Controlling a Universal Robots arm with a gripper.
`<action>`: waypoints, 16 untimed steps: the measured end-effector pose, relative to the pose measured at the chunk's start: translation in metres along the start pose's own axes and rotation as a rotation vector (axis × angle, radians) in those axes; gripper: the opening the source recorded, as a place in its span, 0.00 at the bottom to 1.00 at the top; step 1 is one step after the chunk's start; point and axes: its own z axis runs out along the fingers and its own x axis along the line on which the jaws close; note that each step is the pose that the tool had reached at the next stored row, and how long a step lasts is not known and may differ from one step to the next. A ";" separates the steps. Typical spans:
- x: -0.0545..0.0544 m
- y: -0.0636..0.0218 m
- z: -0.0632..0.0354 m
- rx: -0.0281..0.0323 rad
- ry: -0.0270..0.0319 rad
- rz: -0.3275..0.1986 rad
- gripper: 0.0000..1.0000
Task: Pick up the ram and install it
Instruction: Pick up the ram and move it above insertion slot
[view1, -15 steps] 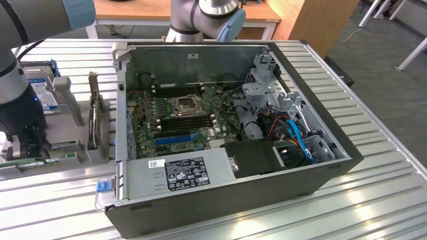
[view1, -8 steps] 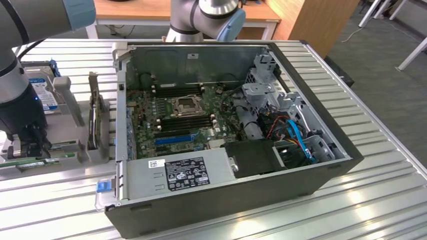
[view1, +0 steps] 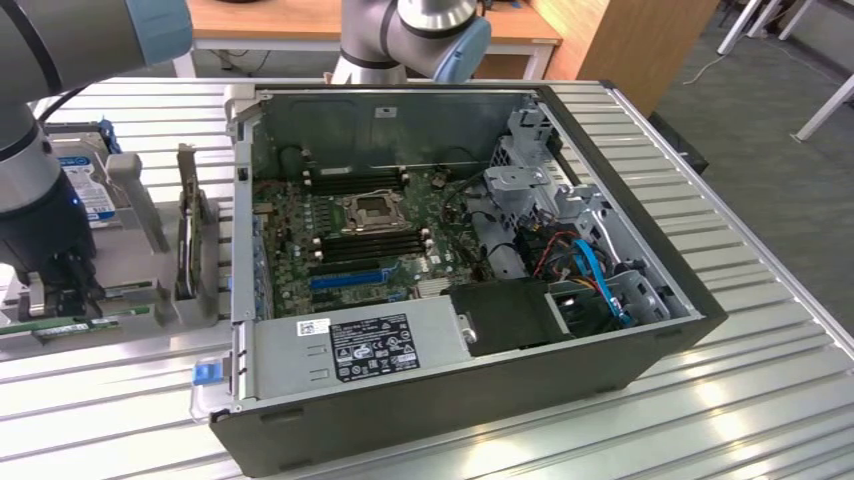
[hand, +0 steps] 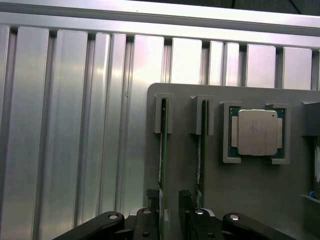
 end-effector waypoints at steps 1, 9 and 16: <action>0.000 0.0000 0.0006 0.0001 -0.0001 0.000 0.29; 0.000 -0.0002 0.0044 0.0000 0.0000 0.000 0.29; 0.000 -0.0004 0.0072 0.0000 0.0000 0.000 0.29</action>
